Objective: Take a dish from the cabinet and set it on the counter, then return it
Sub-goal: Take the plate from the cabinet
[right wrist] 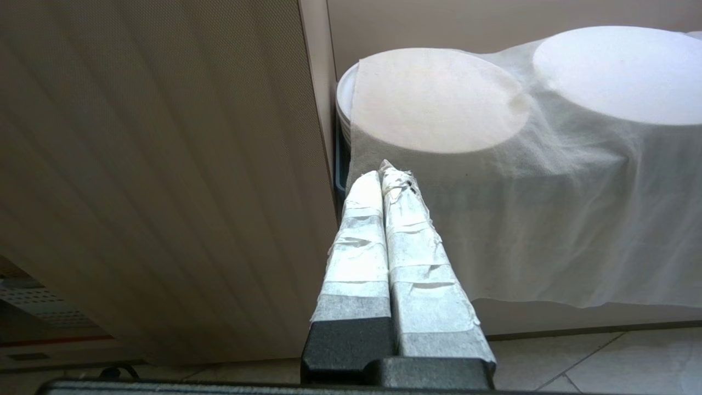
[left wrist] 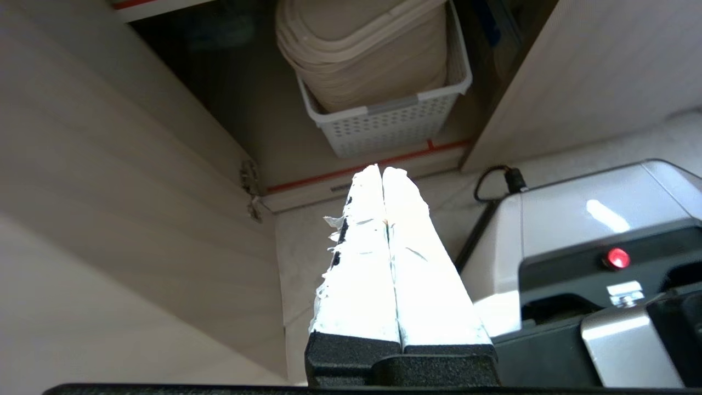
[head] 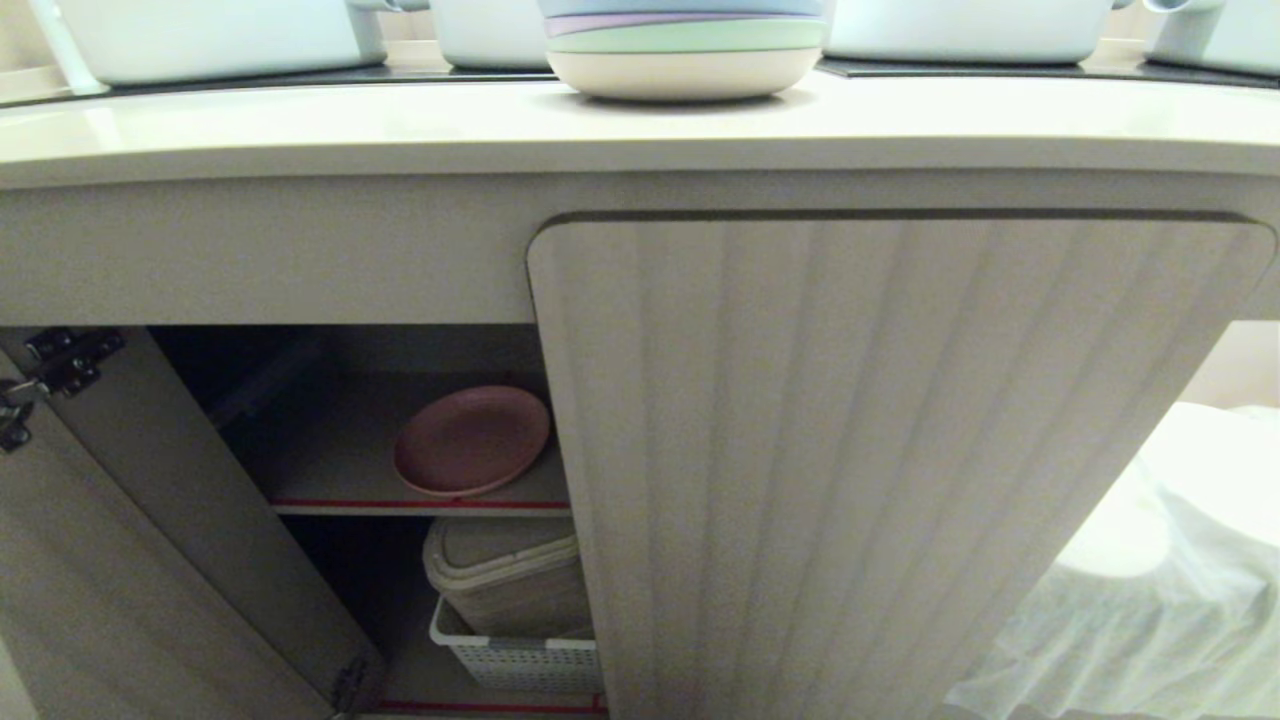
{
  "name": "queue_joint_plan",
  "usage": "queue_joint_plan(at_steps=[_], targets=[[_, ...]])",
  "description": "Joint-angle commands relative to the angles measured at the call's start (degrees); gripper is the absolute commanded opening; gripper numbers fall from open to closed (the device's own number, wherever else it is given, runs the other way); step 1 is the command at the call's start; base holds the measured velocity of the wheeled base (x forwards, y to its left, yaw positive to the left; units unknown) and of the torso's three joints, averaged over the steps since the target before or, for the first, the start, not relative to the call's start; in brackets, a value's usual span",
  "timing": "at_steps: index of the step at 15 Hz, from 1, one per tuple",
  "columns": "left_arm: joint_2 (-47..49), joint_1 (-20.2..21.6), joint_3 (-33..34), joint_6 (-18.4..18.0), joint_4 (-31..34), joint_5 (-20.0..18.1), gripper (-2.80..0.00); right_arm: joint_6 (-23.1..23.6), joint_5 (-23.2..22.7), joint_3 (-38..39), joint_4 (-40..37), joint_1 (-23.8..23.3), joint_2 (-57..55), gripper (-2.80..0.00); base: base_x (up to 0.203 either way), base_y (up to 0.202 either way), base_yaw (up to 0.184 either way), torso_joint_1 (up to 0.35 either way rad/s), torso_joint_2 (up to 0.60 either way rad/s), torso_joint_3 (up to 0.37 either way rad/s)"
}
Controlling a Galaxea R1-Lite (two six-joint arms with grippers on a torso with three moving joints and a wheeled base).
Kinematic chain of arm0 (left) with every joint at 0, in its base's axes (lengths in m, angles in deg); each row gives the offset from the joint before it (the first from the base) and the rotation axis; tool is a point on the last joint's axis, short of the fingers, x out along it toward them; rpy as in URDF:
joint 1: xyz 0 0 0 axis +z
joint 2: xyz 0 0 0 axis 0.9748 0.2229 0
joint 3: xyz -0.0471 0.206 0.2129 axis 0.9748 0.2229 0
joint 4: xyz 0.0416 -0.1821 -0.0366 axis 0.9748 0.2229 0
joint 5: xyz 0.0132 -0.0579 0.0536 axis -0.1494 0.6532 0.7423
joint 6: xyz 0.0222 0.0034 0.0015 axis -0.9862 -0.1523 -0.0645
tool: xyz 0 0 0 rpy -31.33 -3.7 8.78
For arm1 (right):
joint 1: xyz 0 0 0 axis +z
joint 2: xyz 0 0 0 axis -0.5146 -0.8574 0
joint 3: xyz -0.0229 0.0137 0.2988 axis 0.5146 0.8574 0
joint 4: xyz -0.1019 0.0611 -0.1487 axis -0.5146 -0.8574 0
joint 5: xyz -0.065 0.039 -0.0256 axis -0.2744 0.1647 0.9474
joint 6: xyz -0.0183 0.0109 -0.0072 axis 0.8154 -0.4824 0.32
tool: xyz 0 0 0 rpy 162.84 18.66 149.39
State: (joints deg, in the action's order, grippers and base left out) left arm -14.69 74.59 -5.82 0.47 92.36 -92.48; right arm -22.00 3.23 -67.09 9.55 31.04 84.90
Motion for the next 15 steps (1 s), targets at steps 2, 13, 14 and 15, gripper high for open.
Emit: queue_joint_plan(at_steps=[2,13,14,15], targets=[[18.47,-1.18,-2.09,0.56,-7.18,-0.03,-2.8,-0.02,0.03,0.0,-0.03,0.01,0.0,-2.8,0.0,0.0,0.0,0.0,0.0,0.0],[45.69,-5.36,-3.74,8.15,-28.94,0.01,-2.8,-0.02,0.03,0.0,0.05,0.01,0.0,-2.8,0.0,0.0,0.0,0.0,0.0,0.0],[45.65,-5.38,-3.64,9.09,-28.94,0.01,-2.8,-0.02,0.03,0.0,-0.03,0.01,0.0,-2.8,0.0,0.0,0.0,0.0,0.0,0.0],[45.78,-5.38,-3.81,10.52,-28.94,0.01,-2.8,-0.02,0.03,0.0,0.05,0.01,0.0,-2.8,0.0,0.0,0.0,0.0,0.0,0.0]])
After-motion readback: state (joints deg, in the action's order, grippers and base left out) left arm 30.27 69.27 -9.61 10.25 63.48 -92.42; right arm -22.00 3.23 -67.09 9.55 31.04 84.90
